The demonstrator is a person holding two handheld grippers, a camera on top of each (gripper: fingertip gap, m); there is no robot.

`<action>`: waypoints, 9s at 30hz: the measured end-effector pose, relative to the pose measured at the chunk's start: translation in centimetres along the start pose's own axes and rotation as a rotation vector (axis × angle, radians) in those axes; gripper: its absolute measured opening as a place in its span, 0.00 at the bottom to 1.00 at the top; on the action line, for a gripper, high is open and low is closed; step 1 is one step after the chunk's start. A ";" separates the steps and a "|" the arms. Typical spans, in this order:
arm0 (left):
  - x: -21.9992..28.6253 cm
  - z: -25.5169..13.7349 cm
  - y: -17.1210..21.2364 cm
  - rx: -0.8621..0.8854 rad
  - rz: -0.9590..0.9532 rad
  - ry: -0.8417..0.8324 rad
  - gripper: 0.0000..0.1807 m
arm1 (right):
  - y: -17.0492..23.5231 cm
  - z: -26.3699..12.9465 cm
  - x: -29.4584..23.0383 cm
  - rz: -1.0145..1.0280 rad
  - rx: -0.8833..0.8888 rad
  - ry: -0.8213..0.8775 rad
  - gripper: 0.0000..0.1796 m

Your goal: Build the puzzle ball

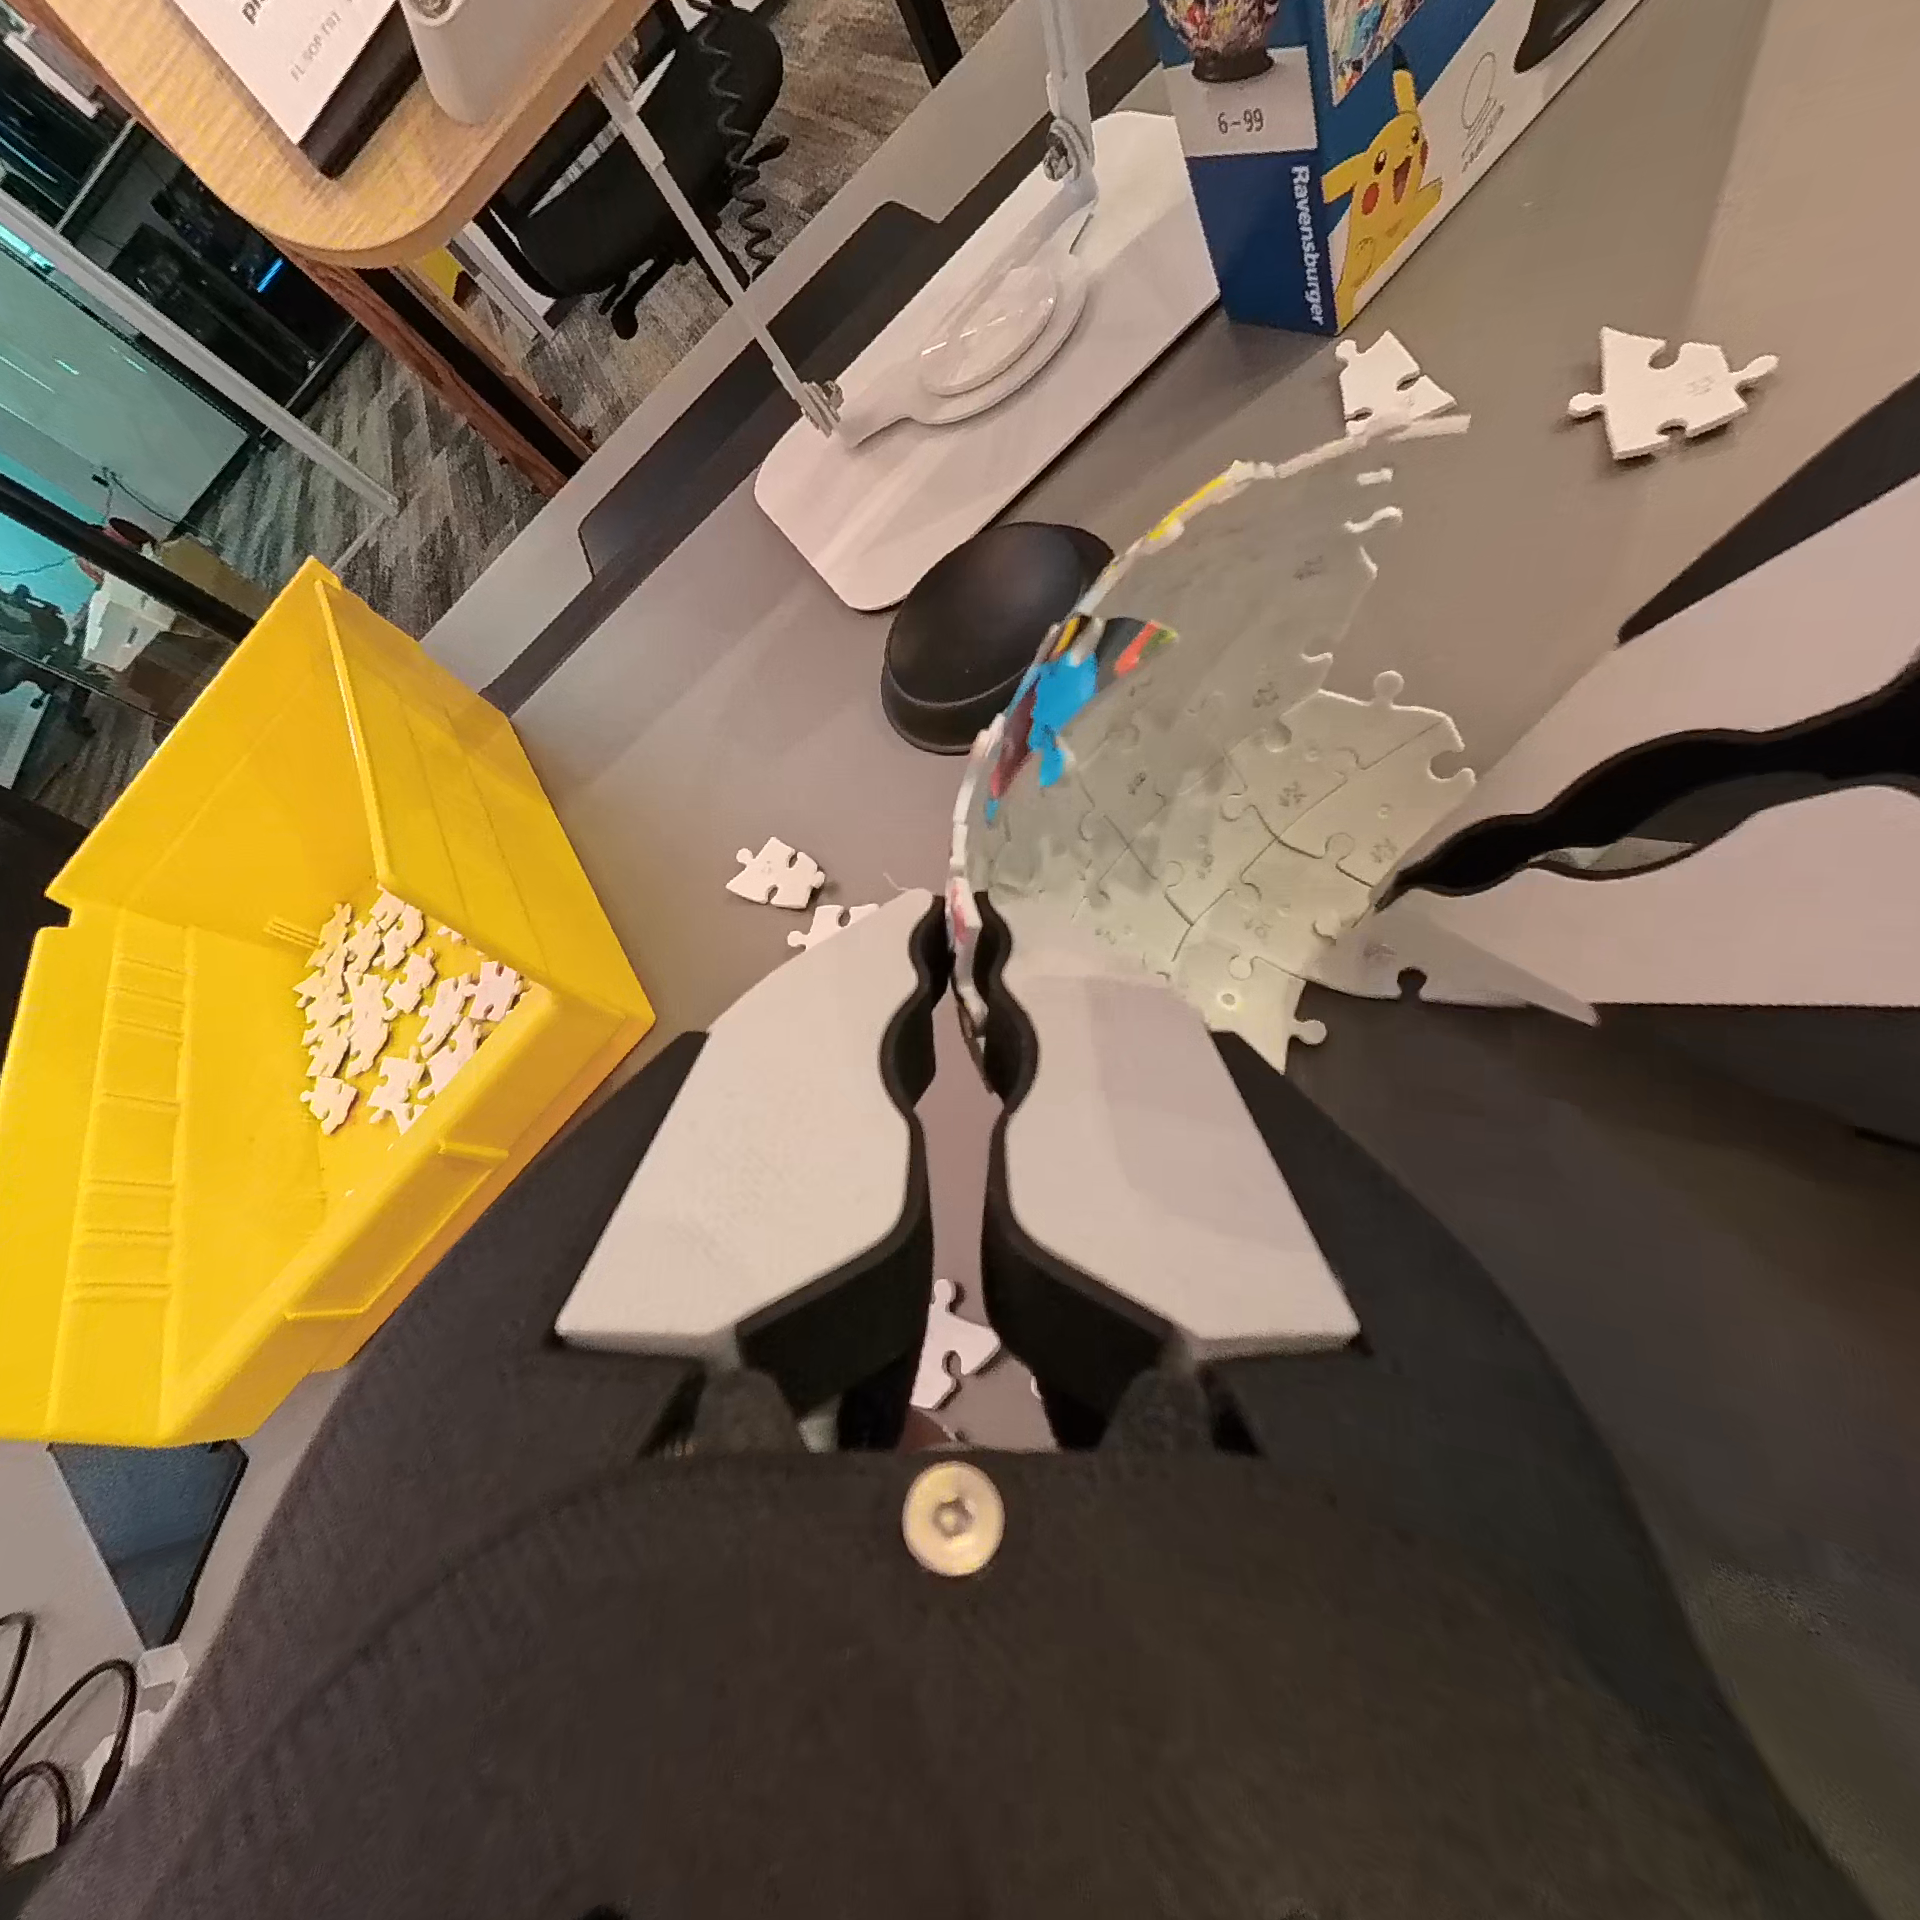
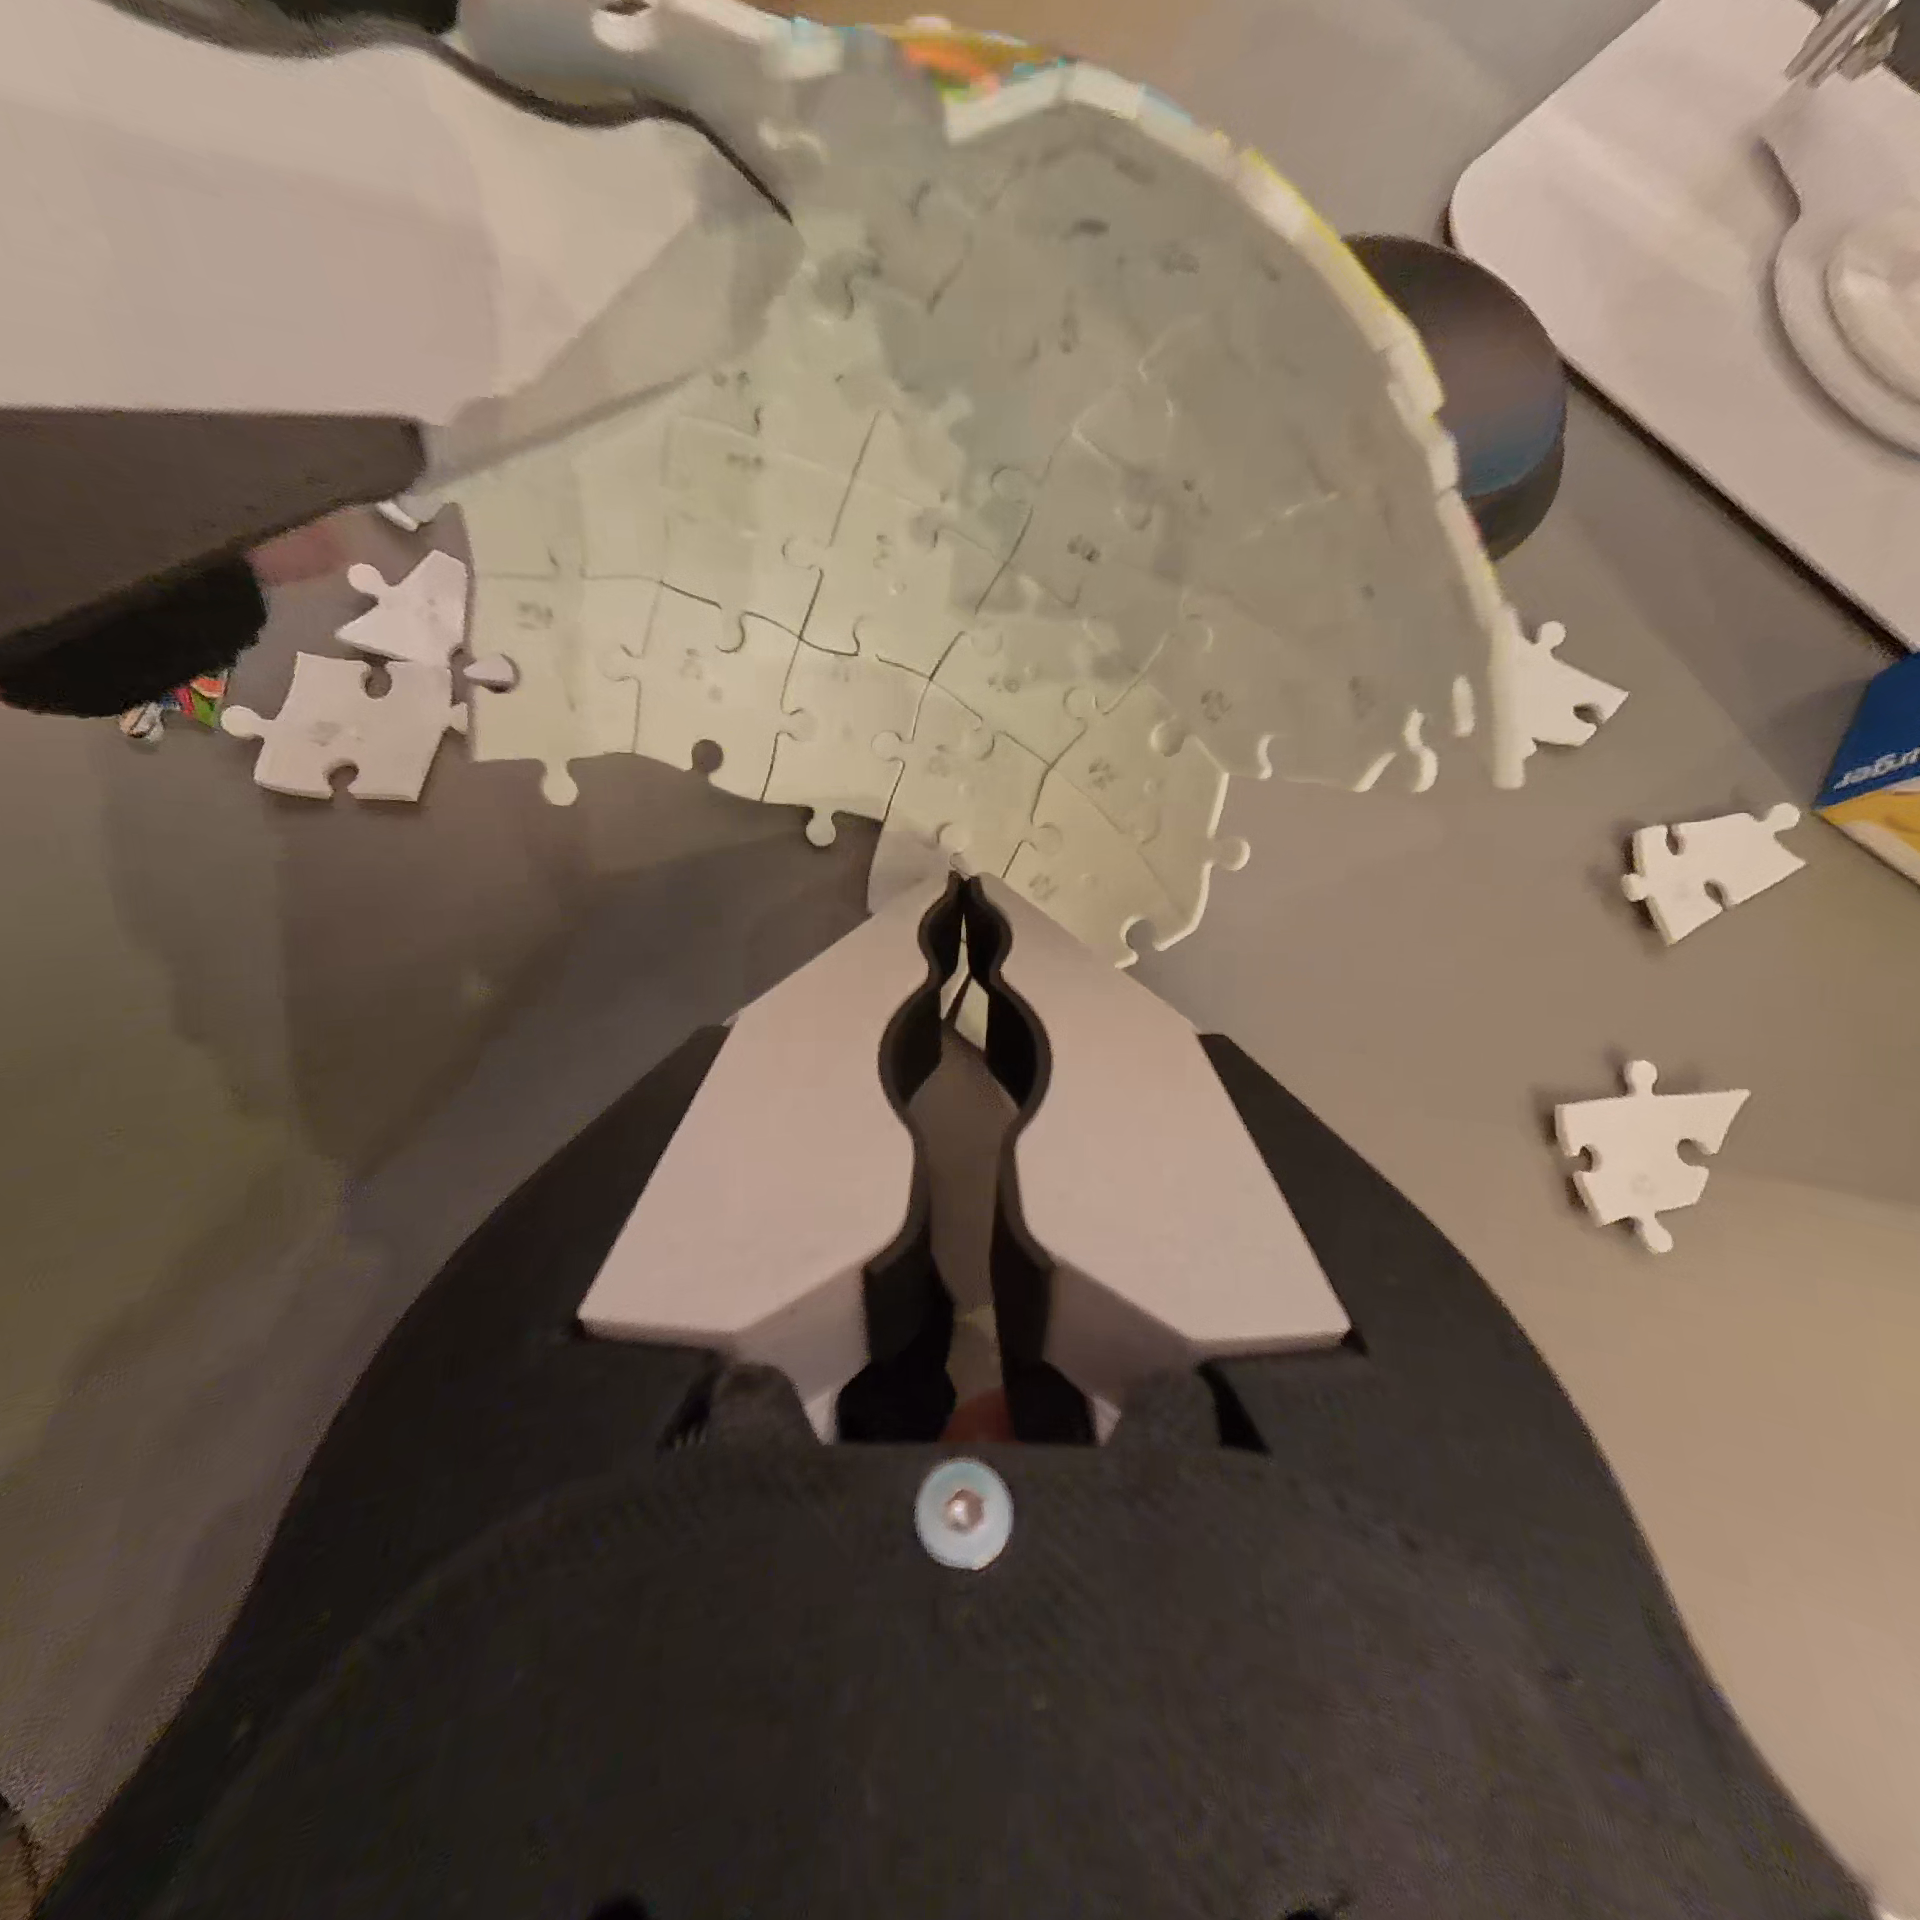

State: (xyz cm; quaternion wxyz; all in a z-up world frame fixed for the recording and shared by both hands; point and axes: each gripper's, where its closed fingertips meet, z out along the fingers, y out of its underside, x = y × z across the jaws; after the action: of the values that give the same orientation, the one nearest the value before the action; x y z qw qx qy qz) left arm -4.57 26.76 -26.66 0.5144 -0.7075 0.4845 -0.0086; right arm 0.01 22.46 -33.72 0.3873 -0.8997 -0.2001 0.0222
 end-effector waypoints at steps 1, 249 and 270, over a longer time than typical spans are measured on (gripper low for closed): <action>0.0 0.0 0.0 -0.001 -0.001 0.001 0.02 | 0.0 0.0 0.0 0.003 -0.003 -0.003 0.00; 1.4 3.1 4.1 -0.393 -0.386 0.662 0.09 | -1.7 -3.1 2.4 0.738 0.178 -0.388 0.12; 1.6 2.9 4.6 -0.482 -0.412 0.720 0.07 | -2.3 -3.6 2.3 0.737 0.198 -0.405 0.12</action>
State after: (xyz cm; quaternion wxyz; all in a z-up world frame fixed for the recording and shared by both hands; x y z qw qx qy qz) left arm -5.36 27.75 -32.17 0.1227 -0.8401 0.4697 -0.2421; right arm 2.03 22.28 -29.34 0.3907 -0.8472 0.0656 0.3541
